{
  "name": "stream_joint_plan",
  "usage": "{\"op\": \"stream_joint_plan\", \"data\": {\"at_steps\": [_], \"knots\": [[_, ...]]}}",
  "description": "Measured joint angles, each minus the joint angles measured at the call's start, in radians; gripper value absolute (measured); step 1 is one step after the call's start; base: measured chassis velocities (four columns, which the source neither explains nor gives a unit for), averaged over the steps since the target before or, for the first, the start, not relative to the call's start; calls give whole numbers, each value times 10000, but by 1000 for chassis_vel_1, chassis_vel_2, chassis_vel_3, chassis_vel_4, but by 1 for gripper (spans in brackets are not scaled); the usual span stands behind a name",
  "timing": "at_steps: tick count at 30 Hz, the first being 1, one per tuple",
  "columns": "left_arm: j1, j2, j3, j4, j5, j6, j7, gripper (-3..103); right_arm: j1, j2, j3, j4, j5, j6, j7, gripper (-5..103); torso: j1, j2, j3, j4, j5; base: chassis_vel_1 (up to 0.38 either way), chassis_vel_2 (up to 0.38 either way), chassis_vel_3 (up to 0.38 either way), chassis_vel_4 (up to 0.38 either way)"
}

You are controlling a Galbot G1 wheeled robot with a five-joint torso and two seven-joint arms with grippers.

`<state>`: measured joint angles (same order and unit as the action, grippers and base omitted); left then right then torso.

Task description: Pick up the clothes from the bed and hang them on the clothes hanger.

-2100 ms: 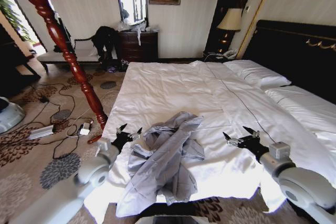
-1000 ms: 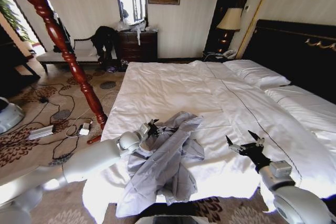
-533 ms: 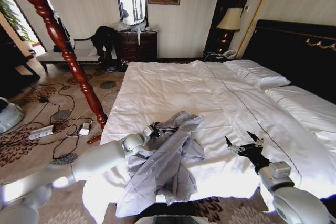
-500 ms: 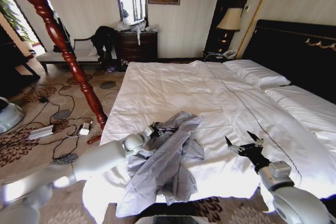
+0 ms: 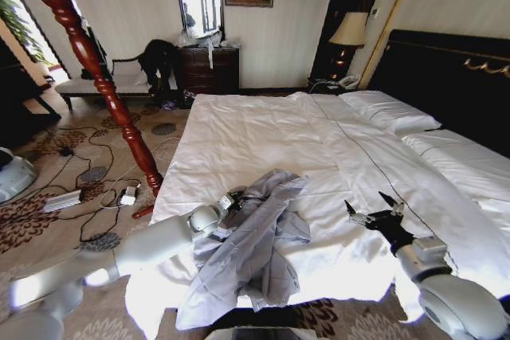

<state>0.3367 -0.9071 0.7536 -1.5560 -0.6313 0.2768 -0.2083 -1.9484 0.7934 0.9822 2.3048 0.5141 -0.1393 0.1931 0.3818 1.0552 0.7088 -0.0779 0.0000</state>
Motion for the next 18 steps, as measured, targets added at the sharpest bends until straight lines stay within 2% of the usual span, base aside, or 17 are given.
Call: {"op": "stream_joint_plan", "data": {"at_steps": [3,6,8,10,13,15,16,18], "knots": [[237,53,-283,-80,-5,-6,-104,1,6,43,-26,4,-21,-3,0,100,0,0,0,0,0,0,0,0,0],[529,8,-784,-147,-27,11,-234,0,-4,84,-41,21,-28,-3,0,100,0,0,0,0,0,0,0,0,0],[1136,-62,-1706,-372,-191,74,-409,0,-1,149,-100,41,-50,-3,0,100,0,0,0,0,-3,0,0,0,0],[1217,-61,-1848,-429,-243,90,-447,0,1,155,-108,42,-56,-3,-1,100,0,0,0,0,-2,0,0,0,0],[1550,169,-2744,-1089,-817,224,-689,0,14,198,-208,78,-123,-9,-6,100,0,0,-1,1,-2,0,0,0,0],[1545,190,-2786,-1129,-856,230,-702,0,16,200,-213,82,-128,-9,-6,100,0,0,0,1,-1,0,0,0,0],[1359,404,-3139,-1516,-1262,321,-817,0,20,213,-264,123,-173,-19,-15,100,0,0,0,2,-1,0,0,0,0],[1230,483,-3273,-1677,-1446,372,-857,0,21,215,-273,144,-180,-23,-19,100,0,0,0,2,-1,0,0,0,0]]}}
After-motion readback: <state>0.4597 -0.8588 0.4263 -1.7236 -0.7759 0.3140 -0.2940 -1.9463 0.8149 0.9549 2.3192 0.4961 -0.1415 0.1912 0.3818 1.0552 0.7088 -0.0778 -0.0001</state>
